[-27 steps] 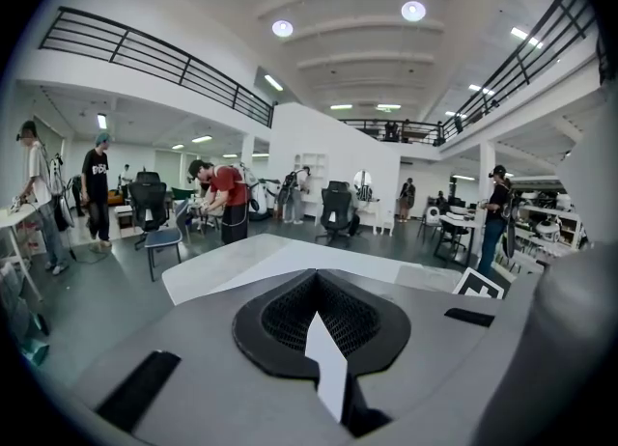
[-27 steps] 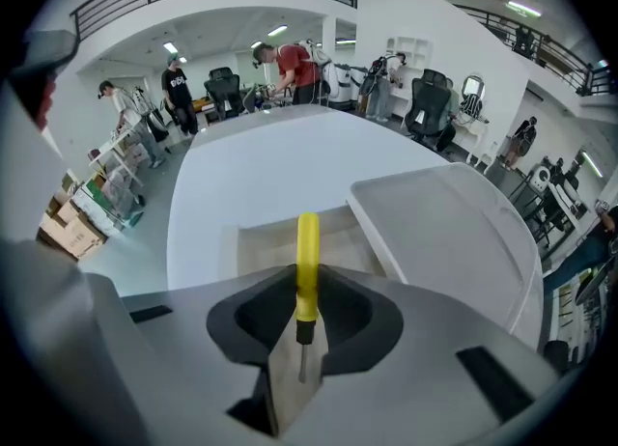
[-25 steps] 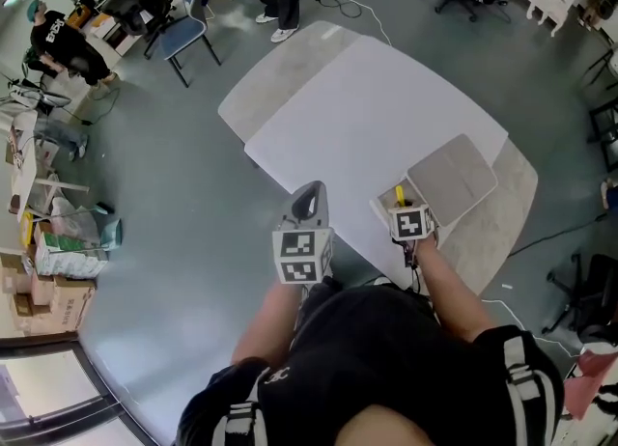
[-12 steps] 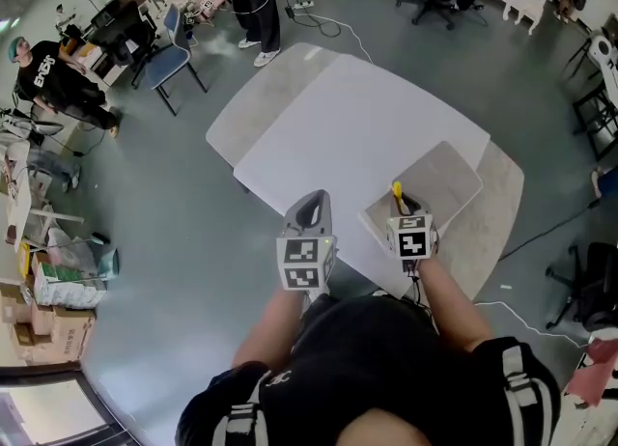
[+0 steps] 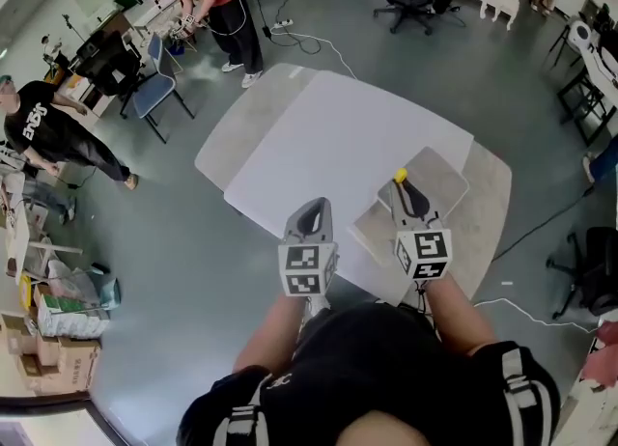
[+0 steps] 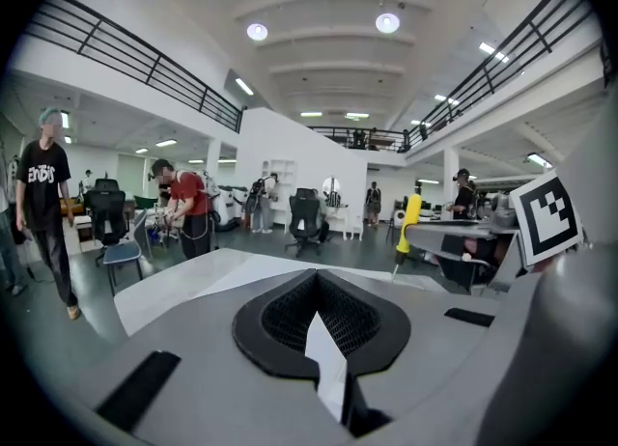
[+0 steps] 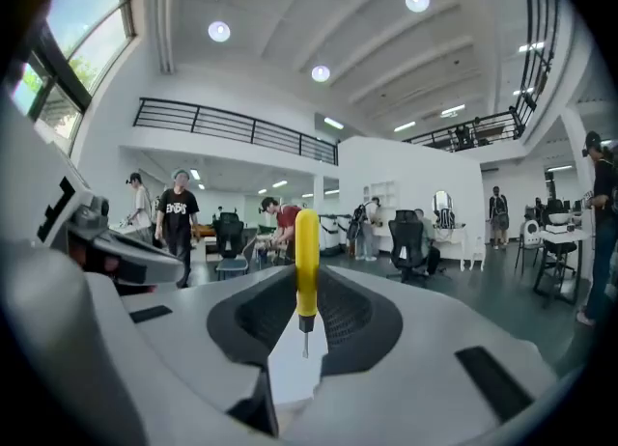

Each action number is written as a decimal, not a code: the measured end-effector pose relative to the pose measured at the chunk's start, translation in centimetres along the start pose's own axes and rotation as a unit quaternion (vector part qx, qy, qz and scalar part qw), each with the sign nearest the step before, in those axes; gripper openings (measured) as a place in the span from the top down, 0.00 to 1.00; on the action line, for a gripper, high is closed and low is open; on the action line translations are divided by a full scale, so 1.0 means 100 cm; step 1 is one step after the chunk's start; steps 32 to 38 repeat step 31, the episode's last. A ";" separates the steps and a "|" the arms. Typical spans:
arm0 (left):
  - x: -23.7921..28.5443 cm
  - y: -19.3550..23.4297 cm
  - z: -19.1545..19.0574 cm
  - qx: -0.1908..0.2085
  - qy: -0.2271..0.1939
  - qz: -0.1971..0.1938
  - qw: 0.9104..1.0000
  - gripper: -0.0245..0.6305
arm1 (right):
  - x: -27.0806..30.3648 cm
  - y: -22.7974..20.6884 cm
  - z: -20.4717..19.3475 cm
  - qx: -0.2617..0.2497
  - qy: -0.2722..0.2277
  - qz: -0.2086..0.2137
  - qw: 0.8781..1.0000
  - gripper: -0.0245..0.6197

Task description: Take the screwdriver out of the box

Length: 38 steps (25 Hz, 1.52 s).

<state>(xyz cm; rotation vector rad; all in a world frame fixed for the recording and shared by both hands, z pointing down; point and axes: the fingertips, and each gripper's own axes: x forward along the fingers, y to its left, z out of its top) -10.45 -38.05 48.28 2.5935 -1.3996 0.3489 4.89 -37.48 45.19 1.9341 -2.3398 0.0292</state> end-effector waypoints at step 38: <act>0.022 -0.035 0.025 0.017 -0.022 -0.049 0.998 0.96 | -0.027 -0.047 0.012 0.035 -0.027 -0.037 0.998 0.87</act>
